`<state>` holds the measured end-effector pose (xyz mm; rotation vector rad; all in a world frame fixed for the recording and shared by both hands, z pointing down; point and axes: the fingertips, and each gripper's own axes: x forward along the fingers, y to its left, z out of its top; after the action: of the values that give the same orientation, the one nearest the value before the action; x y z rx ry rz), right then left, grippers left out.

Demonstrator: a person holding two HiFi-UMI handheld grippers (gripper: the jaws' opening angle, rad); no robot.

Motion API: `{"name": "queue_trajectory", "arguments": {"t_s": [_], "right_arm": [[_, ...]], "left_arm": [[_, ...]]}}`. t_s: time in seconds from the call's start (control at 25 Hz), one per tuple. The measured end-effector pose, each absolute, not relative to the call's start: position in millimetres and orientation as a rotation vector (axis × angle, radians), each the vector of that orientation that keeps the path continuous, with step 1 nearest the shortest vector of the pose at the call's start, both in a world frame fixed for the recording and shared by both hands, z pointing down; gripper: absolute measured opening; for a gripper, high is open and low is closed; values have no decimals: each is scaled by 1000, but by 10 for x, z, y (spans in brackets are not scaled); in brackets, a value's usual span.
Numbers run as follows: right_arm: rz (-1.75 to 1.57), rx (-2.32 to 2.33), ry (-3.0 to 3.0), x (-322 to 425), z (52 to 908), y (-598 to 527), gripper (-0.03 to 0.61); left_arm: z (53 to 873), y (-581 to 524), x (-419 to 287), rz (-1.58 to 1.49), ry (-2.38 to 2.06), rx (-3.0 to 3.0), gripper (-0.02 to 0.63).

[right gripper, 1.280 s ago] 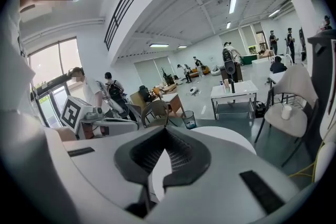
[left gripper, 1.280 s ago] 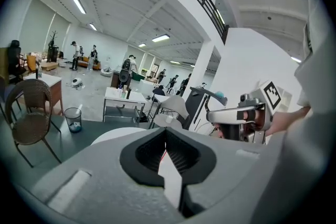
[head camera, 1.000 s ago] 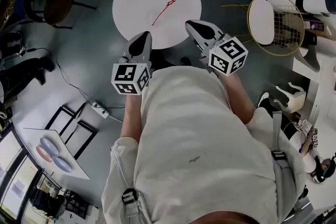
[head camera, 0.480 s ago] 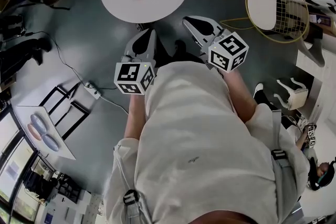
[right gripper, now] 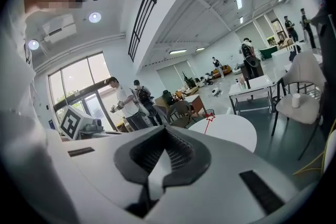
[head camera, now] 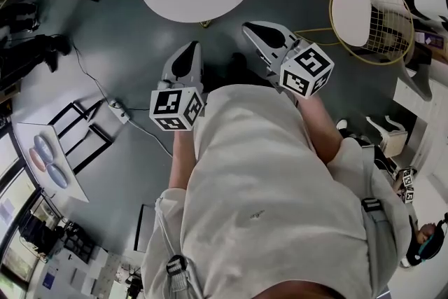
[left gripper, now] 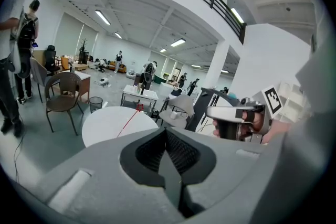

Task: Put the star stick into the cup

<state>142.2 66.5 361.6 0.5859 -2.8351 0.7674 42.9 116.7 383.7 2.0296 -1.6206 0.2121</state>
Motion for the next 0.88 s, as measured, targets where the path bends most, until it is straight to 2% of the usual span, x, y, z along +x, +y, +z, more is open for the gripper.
{"name": "queue_trajectory", "arguments": {"t_s": [0.32,0.88], "right_arm": [[641,540,-2831,1340,3560,803,8],[621,531,-2818,1251,3551,913,6]], "left_arm": [[3858,1368,364,136,-1627,1969,11],[3840,1509,290,115,-1634,1978,11]]}}
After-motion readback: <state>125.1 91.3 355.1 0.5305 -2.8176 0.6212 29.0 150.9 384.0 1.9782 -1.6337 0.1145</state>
